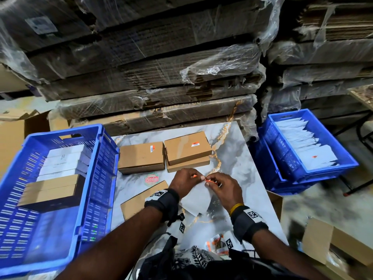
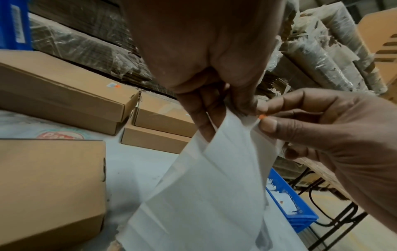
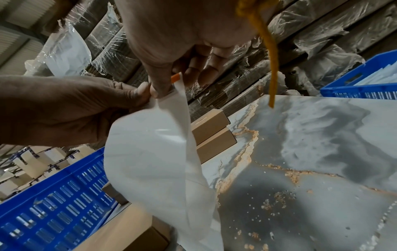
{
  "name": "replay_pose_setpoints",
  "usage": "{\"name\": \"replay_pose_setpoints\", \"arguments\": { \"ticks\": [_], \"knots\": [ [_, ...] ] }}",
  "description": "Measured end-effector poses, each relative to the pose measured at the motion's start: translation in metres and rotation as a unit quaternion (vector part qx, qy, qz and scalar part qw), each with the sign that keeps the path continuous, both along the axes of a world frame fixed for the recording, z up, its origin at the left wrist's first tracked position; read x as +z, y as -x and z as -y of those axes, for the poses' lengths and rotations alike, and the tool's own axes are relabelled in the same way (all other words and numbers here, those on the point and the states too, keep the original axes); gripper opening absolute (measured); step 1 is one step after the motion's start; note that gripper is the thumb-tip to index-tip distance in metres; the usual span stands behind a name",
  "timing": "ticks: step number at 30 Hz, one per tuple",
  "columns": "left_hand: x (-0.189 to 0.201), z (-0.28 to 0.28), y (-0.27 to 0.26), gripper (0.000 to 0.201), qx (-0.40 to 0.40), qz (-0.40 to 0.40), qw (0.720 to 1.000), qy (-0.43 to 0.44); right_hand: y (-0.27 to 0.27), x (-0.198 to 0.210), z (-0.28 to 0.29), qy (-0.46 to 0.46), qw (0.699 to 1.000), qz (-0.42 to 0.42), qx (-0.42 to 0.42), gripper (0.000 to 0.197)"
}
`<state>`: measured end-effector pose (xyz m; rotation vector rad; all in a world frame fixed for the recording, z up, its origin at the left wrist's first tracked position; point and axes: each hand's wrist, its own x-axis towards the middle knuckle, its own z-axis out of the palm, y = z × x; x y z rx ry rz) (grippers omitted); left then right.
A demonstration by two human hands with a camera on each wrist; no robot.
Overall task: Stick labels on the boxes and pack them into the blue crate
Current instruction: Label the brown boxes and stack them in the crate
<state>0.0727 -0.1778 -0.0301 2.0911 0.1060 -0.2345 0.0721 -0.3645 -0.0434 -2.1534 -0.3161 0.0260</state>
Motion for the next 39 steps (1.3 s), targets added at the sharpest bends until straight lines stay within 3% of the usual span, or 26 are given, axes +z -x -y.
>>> {"name": "replay_pose_setpoints", "arguments": {
  "ticks": [3,8,14,27,39],
  "knots": [
    [-0.003,0.003,0.001,0.017,0.057,-0.006,0.996,0.074,-0.002,0.001,0.0,-0.048,0.998,-0.034,-0.005,0.014],
    [0.003,0.013,-0.003,0.01,0.117,-0.021,0.986,0.116,-0.002,0.001,-0.001,-0.036,0.999,-0.026,-0.003,0.013],
    [0.003,0.015,-0.003,0.022,0.104,-0.041,0.981,0.158,0.0,-0.001,0.001,-0.044,0.999,-0.019,-0.002,0.015],
    [-0.001,0.017,-0.002,0.034,0.105,-0.031,0.984,0.138,-0.003,-0.003,0.004,0.003,0.999,-0.047,0.016,0.013],
    [-0.005,0.019,-0.003,0.049,0.13,-0.089,0.981,0.115,0.001,0.002,0.002,0.044,0.998,-0.05,0.023,0.012]
  ]
}}
